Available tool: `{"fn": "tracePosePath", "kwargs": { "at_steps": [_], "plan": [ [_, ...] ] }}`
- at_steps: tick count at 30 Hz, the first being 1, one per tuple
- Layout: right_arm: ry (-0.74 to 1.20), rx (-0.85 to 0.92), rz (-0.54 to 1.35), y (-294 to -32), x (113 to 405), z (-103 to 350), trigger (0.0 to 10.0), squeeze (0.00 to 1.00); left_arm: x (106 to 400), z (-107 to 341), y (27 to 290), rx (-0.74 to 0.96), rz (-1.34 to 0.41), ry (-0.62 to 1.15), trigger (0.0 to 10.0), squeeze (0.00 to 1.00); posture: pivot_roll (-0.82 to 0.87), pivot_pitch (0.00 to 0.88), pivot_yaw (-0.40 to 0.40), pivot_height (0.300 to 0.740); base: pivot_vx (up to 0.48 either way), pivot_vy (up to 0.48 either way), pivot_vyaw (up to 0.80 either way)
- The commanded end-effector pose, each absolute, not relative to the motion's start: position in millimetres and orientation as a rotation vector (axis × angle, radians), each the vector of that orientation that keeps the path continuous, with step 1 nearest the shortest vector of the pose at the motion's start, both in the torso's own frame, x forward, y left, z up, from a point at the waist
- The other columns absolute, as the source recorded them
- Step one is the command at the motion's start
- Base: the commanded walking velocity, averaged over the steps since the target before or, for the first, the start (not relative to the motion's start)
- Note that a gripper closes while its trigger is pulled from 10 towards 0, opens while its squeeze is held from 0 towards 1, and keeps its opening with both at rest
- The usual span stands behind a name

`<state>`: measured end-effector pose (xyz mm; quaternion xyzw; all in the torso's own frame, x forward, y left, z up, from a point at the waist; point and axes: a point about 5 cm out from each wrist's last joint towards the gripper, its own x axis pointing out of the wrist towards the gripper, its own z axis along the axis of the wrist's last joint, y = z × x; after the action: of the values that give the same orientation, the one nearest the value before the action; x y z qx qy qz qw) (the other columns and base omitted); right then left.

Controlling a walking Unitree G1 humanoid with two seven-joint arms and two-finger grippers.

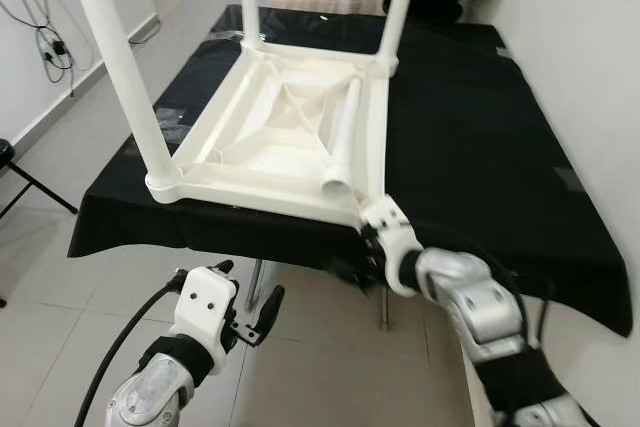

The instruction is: Building children table

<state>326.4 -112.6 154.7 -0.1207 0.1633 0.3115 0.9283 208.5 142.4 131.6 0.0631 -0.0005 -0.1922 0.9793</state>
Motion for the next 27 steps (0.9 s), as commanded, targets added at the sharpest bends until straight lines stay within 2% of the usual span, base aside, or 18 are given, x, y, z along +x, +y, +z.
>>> {"fn": "tracePosePath", "kwargs": {
  "at_steps": [1,6,14,16,20,21,22,27],
  "plan": [
    [0.282,-0.240,0.599,-116,330,164,10.0,0.00,206,130,143,0.135,-0.385,0.014,10.0,0.00,0.04,0.160,-0.043,0.740,0.000,0.000,0.00],
    [0.245,-0.205,0.601,-101,336,171,10.0,0.00,206,130,142,0.137,-0.382,0.010,10.0,0.00,0.04,0.164,-0.046,0.740,0.000,0.000,0.00],
    [0.174,-0.098,0.685,-96,328,180,10.0,0.00,210,133,144,0.144,-0.376,0.000,10.0,0.00,0.03,0.163,-0.046,0.740,0.000,0.000,0.00],
    [0.117,-0.072,0.681,-107,324,189,10.0,0.00,215,135,144,0.149,-0.372,-0.014,10.0,0.00,0.02,0.159,-0.041,0.740,0.000,0.000,0.00],
    [0.105,-0.064,0.670,-110,324,191,10.0,0.00,216,136,144,0.150,-0.372,-0.018,10.0,0.00,0.02,0.159,-0.041,0.740,0.000,0.000,0.00],
    [0.088,-0.086,0.579,-129,327,193,10.0,0.00,220,138,143,0.151,-0.376,-0.030,10.0,0.00,0.01,0.154,-0.035,0.740,0.000,0.000,0.00],
    [0.085,-0.102,0.540,-137,328,193,10.0,0.00,222,139,142,0.151,-0.378,-0.035,10.0,0.00,0.01,0.152,-0.035,0.740,0.000,0.000,0.00],
    [0.070,-0.169,0.476,-148,329,195,10.0,0.00,225,140,141,0.152,-0.381,-0.044,10.0,0.00,0.01,0.149,-0.033,0.740,0.000,0.000,0.00]
  ]
}}
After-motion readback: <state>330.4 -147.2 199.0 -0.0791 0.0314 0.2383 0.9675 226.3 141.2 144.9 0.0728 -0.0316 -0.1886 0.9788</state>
